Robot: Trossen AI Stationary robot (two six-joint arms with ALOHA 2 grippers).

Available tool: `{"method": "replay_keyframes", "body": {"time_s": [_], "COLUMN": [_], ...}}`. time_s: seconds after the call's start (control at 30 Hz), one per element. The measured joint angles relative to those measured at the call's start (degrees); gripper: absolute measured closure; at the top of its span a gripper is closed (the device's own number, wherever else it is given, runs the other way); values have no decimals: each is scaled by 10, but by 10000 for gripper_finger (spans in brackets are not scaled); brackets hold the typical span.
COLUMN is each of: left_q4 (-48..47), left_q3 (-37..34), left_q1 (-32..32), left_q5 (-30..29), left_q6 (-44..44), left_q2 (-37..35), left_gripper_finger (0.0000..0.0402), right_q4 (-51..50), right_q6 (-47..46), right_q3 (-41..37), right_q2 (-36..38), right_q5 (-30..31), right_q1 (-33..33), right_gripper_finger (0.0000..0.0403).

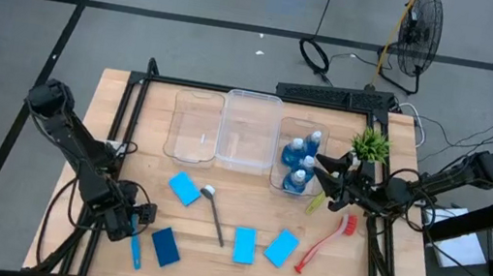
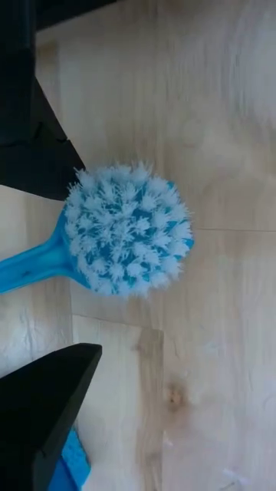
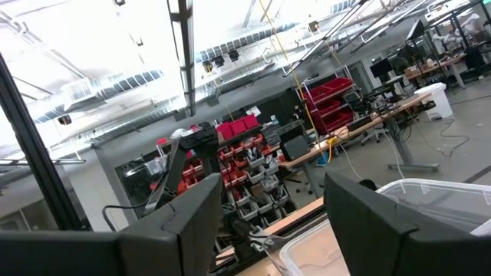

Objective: Pick & Place Kitchen Sink Supplies
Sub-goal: Put the blue dish brush into the white transparent bin

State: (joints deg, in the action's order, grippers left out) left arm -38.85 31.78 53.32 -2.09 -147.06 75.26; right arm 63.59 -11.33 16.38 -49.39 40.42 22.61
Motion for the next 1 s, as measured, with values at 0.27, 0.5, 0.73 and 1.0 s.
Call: {"method": "replay_keyframes", "body": {"time_s": [0.27, 0.5, 0.73, 1.0], "left_q4": [12, 16, 16, 15], "left_q3": [-7, -8, -8, -9], "left_q1": [0, -4, -9, -9], "left_q5": [3, 7, 10, 9], "left_q6": [11, 11, 17, 19], "left_q2": [0, 1, 1, 2], "left_gripper_finger": [88, 113, 150, 221], "right_q4": [0, 0, 0, 0], "right_q6": [-4, -4, -4, -2], "right_q3": [0, 0, 0, 0], "right_q2": [0, 0, 0, 0], "right_q5": [0, 0, 0, 0], "right_q1": [0, 0, 0, 0], "right_gripper_finger": [190, 188, 188, 190]}}
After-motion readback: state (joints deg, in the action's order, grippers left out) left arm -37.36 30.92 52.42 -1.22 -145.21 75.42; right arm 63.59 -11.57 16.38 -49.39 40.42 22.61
